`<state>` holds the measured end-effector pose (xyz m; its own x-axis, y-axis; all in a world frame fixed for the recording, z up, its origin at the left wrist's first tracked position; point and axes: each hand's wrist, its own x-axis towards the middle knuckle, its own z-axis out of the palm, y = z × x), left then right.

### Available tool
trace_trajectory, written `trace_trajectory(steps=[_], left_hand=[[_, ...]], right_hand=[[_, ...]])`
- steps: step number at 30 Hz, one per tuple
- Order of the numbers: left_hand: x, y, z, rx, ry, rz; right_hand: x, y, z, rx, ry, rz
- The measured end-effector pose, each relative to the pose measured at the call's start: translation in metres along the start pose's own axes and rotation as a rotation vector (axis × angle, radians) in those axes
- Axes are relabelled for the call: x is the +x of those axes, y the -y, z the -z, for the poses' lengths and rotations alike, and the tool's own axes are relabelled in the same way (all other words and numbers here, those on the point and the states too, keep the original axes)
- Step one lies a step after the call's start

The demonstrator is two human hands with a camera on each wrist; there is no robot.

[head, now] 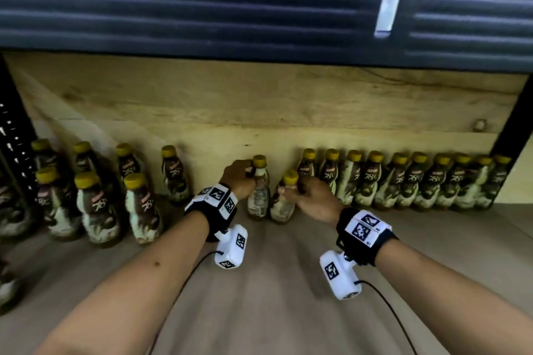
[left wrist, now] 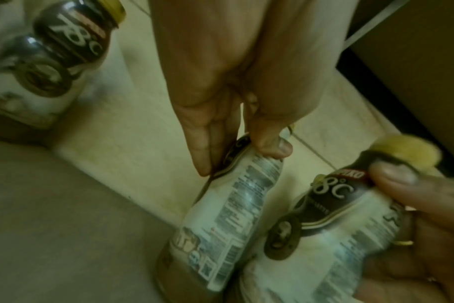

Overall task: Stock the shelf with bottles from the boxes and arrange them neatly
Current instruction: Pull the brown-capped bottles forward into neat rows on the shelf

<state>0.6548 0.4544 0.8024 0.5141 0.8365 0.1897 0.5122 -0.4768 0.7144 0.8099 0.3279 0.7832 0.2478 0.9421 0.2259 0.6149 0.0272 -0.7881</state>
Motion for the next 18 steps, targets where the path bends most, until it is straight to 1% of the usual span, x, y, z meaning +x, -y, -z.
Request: trace_trajectory(steps=[2, 3, 5, 7, 9, 12, 15, 18], left_hand=[[-0.016, 0.007, 0.009, -0.031, 0.03, -0.013], [-0.023, 0.011, 0.014, -0.047, 0.05, -0.018], [-0.043, 0.019, 0.027, -0.103, 0.09, -0.02], [-0.062, 0.031, 0.041, -0.148, 0.09, -0.025], [-0.085, 0.04, 0.057, -0.164, 0.073, -0.006], [-0.121, 0.059, 0.085, -0.205, 0.036, 0.042], [-0.158, 0.082, 0.112, -0.244, -0.027, 0.075], [-0.191, 0.107, 0.139, -0.168, -0.091, 0.133]], right_hand=[[0.001, 0.009, 0.0, 0.065, 0.038, -0.06], [0.002, 0.013, -0.003, 0.073, 0.077, -0.065], [0.002, 0.02, -0.012, 0.01, 0.155, -0.004], [-0.002, 0.035, -0.025, -0.038, 0.197, 0.039], [-0.006, 0.049, -0.041, -0.034, 0.231, 0.039], [-0.017, 0.076, -0.072, -0.004, 0.334, 0.062], [-0.027, 0.102, -0.105, 0.028, 0.447, 0.16], [-0.037, 0.133, -0.141, 0.073, 0.598, 0.241]])
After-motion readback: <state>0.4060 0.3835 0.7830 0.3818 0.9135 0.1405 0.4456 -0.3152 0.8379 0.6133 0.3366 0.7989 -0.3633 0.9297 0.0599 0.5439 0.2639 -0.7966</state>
